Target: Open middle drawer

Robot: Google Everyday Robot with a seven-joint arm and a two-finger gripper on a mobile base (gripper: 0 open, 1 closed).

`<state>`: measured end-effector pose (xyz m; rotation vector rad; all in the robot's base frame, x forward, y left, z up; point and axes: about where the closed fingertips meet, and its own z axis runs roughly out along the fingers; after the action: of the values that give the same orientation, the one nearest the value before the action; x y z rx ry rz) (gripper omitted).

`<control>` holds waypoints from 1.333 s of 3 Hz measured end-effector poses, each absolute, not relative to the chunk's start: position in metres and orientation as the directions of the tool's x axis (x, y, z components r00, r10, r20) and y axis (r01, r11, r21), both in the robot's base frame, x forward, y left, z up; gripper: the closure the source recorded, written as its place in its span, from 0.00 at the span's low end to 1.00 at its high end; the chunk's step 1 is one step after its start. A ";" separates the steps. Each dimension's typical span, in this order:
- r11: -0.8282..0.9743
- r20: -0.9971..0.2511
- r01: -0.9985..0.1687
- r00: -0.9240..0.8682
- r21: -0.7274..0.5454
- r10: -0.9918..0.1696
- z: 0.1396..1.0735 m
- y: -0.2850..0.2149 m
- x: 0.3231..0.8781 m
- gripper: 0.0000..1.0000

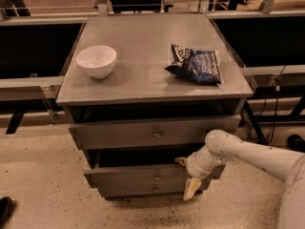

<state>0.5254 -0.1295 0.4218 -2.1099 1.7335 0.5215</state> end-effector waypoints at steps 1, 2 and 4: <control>-0.157 -0.521 -0.988 0.137 -0.006 -0.842 0.416 -0.133 0.506 0.39; -0.157 -0.521 -0.988 0.137 -0.006 -0.842 0.418 -0.132 0.510 0.64; -0.157 -0.522 -0.988 0.137 -0.006 -0.842 0.424 -0.132 0.519 1.00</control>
Offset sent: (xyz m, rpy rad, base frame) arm -0.0927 -0.0184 0.0088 0.1281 0.1015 -0.0688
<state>0.5186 -0.1321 0.4242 -2.0724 1.7663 0.5776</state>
